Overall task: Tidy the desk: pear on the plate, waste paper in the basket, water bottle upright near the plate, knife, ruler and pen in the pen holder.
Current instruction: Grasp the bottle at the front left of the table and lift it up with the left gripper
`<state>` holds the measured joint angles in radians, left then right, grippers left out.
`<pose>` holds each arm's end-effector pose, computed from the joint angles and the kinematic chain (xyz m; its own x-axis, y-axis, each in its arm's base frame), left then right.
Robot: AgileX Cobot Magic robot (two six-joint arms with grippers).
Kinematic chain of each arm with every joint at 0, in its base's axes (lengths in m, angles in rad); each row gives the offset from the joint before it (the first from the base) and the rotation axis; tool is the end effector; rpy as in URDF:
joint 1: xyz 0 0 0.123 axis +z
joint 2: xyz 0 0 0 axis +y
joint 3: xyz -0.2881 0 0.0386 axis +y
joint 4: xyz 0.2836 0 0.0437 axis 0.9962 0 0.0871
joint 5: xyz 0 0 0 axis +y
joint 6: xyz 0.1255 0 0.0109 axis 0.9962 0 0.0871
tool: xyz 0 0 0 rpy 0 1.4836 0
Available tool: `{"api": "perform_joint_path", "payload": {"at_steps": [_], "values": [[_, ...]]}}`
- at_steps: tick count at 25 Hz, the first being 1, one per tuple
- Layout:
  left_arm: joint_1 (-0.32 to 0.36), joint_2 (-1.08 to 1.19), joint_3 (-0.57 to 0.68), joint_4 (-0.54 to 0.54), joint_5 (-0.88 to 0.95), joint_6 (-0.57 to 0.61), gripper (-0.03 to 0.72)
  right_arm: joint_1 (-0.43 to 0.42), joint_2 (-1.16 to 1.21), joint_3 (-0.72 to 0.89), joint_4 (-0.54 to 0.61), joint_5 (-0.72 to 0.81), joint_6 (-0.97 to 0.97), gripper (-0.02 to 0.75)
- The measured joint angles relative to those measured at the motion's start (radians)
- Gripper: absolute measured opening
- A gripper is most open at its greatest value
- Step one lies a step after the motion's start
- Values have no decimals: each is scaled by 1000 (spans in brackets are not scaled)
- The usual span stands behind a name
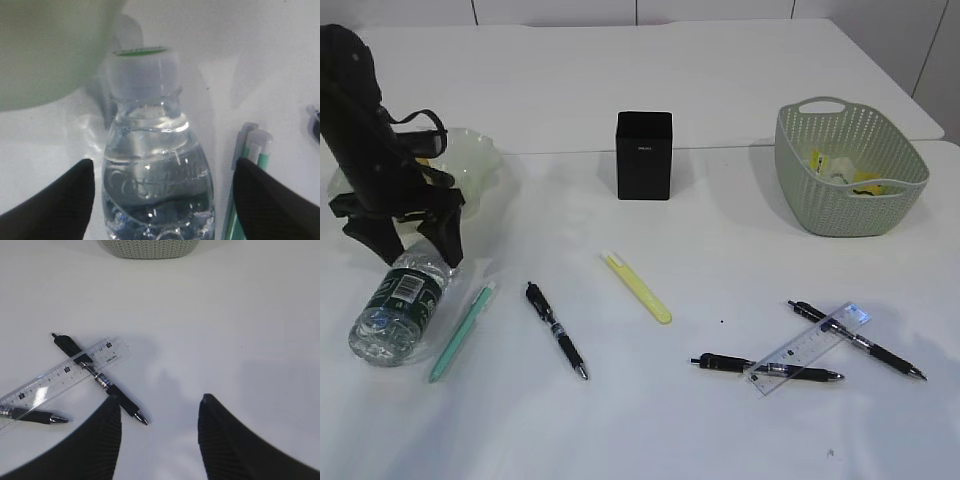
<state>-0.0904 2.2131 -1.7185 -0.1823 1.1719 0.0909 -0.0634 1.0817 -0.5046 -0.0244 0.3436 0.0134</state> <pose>0.4696 -0.0637 0.1102 -0.9940 0.1093 -0.0008 0.1079 0.9800 -0.1671 0.2443 -0.0165 0.1841 -0.7394 0.0373 -0.6723 0.0618 0.9980 -0.0125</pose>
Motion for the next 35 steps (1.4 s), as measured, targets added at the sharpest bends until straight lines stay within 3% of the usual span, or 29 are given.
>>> {"api": "perform_joint_path", "payload": {"at_steps": [14,35], "values": [[0,20,0,0,7,0,598,0,0,0,0,0,0,405],[0,27,-2,71,17,0,418,0,0,0,0,0,0,405]]}}
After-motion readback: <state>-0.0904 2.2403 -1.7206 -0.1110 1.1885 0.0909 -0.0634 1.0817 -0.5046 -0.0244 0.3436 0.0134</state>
